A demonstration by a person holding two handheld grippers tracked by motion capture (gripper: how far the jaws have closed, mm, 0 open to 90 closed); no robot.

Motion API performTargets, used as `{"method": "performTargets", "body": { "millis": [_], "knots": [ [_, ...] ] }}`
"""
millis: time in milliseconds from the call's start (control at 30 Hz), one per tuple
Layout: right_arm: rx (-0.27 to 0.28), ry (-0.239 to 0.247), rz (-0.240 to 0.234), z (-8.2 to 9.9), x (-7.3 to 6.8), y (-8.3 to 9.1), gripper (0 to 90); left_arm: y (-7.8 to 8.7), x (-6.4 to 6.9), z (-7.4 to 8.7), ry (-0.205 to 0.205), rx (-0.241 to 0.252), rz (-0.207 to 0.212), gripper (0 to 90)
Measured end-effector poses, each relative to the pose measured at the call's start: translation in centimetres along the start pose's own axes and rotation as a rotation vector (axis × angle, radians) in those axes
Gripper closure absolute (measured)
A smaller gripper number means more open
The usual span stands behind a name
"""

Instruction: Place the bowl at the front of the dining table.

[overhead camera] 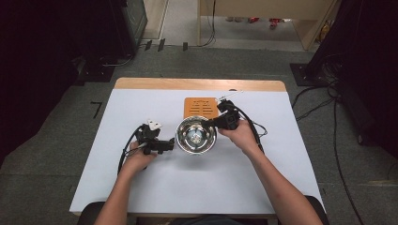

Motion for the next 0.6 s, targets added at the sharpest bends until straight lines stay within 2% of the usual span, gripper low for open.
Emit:
{"method": "performTargets", "body": {
  "millis": [400, 600],
  "knots": [
    [-0.013, 0.004, 0.007, -1.1, 0.7, 0.2, 83.6, 0.0, 0.0, 0.0, 0.000, 0.000, 0.000, 0.0],
    [0.013, 0.007, -0.004, -2.4, 0.8, 0.3, 83.6, 0.0, 0.0, 0.0, 0.001, 0.000, 0.000, 0.0]
  ]
}}
Point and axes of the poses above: each handheld gripper's, and its own axes: y roughly backward along the jaws, z roughly out of its underside, x roughly to its right, the point moved 9 cm from there along -y, roughly forward along the jaws, and after that the axes turned 14 degrees about y, right-handed, at the moved point
